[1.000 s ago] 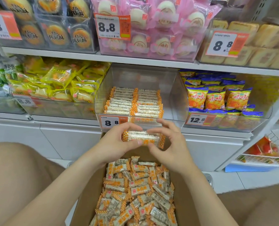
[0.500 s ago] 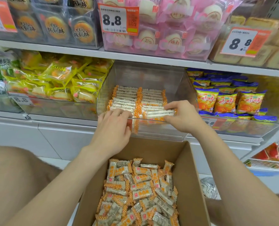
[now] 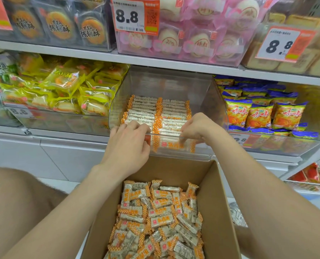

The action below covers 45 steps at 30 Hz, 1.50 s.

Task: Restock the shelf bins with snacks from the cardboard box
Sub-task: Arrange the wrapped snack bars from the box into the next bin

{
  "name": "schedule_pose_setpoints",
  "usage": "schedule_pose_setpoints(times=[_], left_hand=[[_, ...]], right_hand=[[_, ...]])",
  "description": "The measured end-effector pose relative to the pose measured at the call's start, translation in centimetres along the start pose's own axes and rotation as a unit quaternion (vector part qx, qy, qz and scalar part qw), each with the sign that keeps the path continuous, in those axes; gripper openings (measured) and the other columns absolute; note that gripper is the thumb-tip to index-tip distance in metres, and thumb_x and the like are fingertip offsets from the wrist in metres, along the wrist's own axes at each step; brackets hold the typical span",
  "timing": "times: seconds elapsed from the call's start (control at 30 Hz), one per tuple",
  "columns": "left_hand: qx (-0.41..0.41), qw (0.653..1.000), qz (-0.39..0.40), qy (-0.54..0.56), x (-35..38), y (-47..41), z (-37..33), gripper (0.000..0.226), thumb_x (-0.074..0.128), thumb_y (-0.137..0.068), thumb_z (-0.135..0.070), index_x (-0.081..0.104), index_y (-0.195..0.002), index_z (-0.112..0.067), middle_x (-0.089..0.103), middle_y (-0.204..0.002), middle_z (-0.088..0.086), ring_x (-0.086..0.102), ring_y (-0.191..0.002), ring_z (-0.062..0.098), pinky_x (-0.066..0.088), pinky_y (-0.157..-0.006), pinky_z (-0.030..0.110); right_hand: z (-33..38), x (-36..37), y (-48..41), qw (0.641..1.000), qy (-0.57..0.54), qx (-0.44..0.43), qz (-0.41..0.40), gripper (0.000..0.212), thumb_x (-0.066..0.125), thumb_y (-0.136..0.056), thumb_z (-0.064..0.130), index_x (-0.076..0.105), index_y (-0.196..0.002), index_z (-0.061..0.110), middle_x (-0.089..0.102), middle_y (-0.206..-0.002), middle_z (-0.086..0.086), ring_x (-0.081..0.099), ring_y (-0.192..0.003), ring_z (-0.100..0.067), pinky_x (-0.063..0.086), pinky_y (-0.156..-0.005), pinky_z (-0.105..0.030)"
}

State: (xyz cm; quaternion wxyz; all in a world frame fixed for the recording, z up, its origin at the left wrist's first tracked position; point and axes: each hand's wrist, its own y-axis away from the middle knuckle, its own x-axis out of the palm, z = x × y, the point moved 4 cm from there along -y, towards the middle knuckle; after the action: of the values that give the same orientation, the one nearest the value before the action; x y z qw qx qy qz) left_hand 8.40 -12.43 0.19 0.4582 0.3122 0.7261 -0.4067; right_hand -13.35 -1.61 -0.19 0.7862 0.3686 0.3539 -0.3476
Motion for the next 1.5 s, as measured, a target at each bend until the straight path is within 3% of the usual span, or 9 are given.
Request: schedule_pose_setpoints(times=[0.17,0.27,0.37,0.6,0.73,0.93,1.07,1.23,1.5], left_hand=[[0.027,0.993,-0.068,0.097,-1.1,0.8,-0.6,0.027,0.064,-0.091,-0.012,0.053,-0.113,-0.023,0.043,-0.114,0.000,0.053,-0.091,0.023,0.048,-0.082,0.040],[0.054,0.986,-0.118,0.105,-2.2,1.9,-1.8,0.021,0.064,-0.089,-0.011,0.049,-0.097,-0.023,0.044,-0.100,-0.003,0.049,-0.086,0.020,0.045,-0.070,0.037],[0.053,0.992,-0.038,0.104,-0.5,3.5,-2.7,0.018,0.061,-0.090,-0.021,0.045,-0.092,-0.029,0.051,-0.079,-0.011,0.054,-0.072,0.016,0.045,-0.056,0.038],[0.010,0.901,0.434,-0.021,12.1,8.4,-0.7,0.008,0.058,-0.099,-0.023,0.061,-0.106,-0.026,0.061,-0.108,0.001,0.062,-0.099,0.027,0.056,-0.082,0.042],[-0.011,0.838,0.545,-0.026,17.5,11.2,0.3,0.017,0.047,-0.101,-0.004,0.051,-0.099,-0.020,0.041,-0.104,0.003,0.040,-0.064,0.020,0.035,-0.054,0.032],[-0.071,0.847,0.527,0.012,23.2,12.6,2.1,0.046,0.044,-0.103,0.002,0.057,-0.143,-0.017,0.053,-0.148,0.011,0.059,-0.122,0.031,0.052,-0.082,0.036],[-0.076,0.869,0.487,0.042,26.4,13.0,1.5,0.058,0.044,-0.099,0.009,0.046,-0.151,-0.014,0.045,-0.153,0.014,0.053,-0.132,0.037,0.051,-0.090,0.041],[-0.097,0.864,0.489,0.069,29.9,14.8,0.9,0.070,0.045,-0.098,0.014,0.027,-0.162,-0.007,0.016,-0.170,0.015,0.020,-0.157,0.036,0.037,-0.120,0.046],[-0.118,0.895,0.429,0.028,31.2,15.3,1.7,0.046,0.066,-0.101,-0.022,0.046,-0.141,-0.015,0.069,-0.109,0.012,0.065,-0.101,0.032,0.055,-0.084,0.044]], right_hand=[[-0.5,-0.9,3.4,0.983,0.018,-0.135,-0.123,0.025,0.071,-0.088,0.023,0.075,-0.111,0.015,0.070,-0.103,-0.003,0.065,-0.090,-0.016,0.056,-0.077,-0.033],[-0.2,0.3,8.1,0.912,-0.061,-0.320,-0.250,0.017,0.064,-0.091,0.012,0.076,-0.101,0.019,0.069,-0.087,0.010,0.063,-0.078,-0.009,0.051,-0.073,-0.022],[-1.3,3.4,12.0,0.890,-0.137,-0.383,-0.208,0.019,0.065,-0.086,0.004,0.077,-0.090,0.020,0.068,-0.075,0.013,0.061,-0.067,-0.009,0.043,-0.063,-0.014],[-10.8,16.4,9.6,0.954,0.114,-0.187,0.205,0.024,0.052,-0.094,0.017,0.075,-0.088,0.014,0.062,-0.063,0.001,0.058,-0.058,-0.019,0.051,-0.065,-0.031],[-16.2,20.5,8.2,0.953,0.171,-0.076,0.237,0.040,0.048,-0.100,0.010,0.040,-0.061,0.014,0.038,-0.059,-0.008,0.036,-0.056,-0.026,0.030,-0.056,-0.035],[-19.6,24.1,6.4,0.982,0.111,0.044,0.147,0.006,0.053,-0.102,0.007,0.057,-0.107,0.007,0.062,-0.107,-0.016,0.060,-0.092,-0.033,0.050,-0.075,-0.038],[-21.0,26.5,6.3,0.978,0.114,0.080,0.155,0.029,0.053,-0.102,0.007,0.054,-0.131,0.005,0.060,-0.132,-0.018,0.057,-0.125,-0.037,0.050,-0.101,-0.043],[-22.1,27.5,6.3,0.973,0.133,0.080,0.174,0.028,0.068,-0.097,0.018,0.056,-0.122,0.012,0.066,-0.118,-0.011,0.064,-0.108,-0.032,0.057,-0.086,-0.041],[-21.5,25.8,5.7,0.945,-0.253,0.147,0.146,0.052,0.054,-0.101,0.001,0.050,-0.150,0.016,0.051,-0.151,-0.018,0.064,-0.103,-0.020,0.053,-0.095,-0.043]])
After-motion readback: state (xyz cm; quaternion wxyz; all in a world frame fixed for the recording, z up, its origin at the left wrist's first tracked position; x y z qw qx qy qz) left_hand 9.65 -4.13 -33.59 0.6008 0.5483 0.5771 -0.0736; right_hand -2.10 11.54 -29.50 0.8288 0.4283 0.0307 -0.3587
